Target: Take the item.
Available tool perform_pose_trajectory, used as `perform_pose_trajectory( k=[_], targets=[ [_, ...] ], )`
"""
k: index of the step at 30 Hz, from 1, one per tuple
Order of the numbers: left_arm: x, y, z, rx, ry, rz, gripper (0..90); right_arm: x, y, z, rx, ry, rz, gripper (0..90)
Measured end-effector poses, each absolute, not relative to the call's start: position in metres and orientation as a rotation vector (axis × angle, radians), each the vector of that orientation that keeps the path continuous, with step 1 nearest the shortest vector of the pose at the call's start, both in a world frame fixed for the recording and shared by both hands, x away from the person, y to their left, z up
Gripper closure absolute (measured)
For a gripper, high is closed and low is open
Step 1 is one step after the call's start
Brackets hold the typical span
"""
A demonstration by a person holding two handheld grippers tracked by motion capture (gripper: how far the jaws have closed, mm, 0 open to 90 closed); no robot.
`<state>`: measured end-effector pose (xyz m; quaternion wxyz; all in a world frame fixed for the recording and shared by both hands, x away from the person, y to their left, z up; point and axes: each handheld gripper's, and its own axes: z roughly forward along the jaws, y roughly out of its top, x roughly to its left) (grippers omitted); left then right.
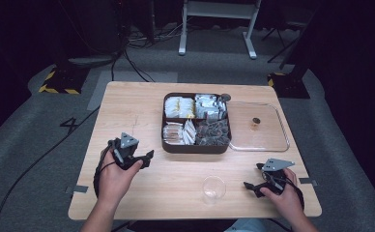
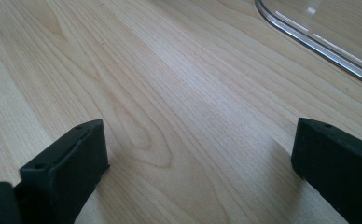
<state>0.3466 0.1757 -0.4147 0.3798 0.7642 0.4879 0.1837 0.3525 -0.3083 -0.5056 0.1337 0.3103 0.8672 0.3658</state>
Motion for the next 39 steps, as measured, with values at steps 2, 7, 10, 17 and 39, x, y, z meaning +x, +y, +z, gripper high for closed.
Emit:
perform_pose_trajectory(
  k=[2,7,10,17,39],
  targets=[
    [0.349,0.173,-0.413,1.945,1.247,0.466,33.8,0.353,-0.308,-0.506,0.900,2.515,1.061,3.7],
    [0.361,0.156,-0.404,1.952,1.248,0.488,33.7,0.353,-0.308,-0.506,0.900,2.515,1.061,3.7],
    [0.366,0.151,-0.401,1.964,1.240,0.495,33.7,0.353,-0.308,-0.506,0.899,2.515,1.060,3.7],
    [0.391,0.126,-0.389,1.993,1.214,0.489,33.5,0.353,-0.308,-0.506,0.897,2.516,1.062,3.7],
    [0.478,0.098,-0.383,1.943,1.246,0.459,33.9,0.353,-0.308,-0.506,0.907,2.509,1.063,4.6]
  ],
)
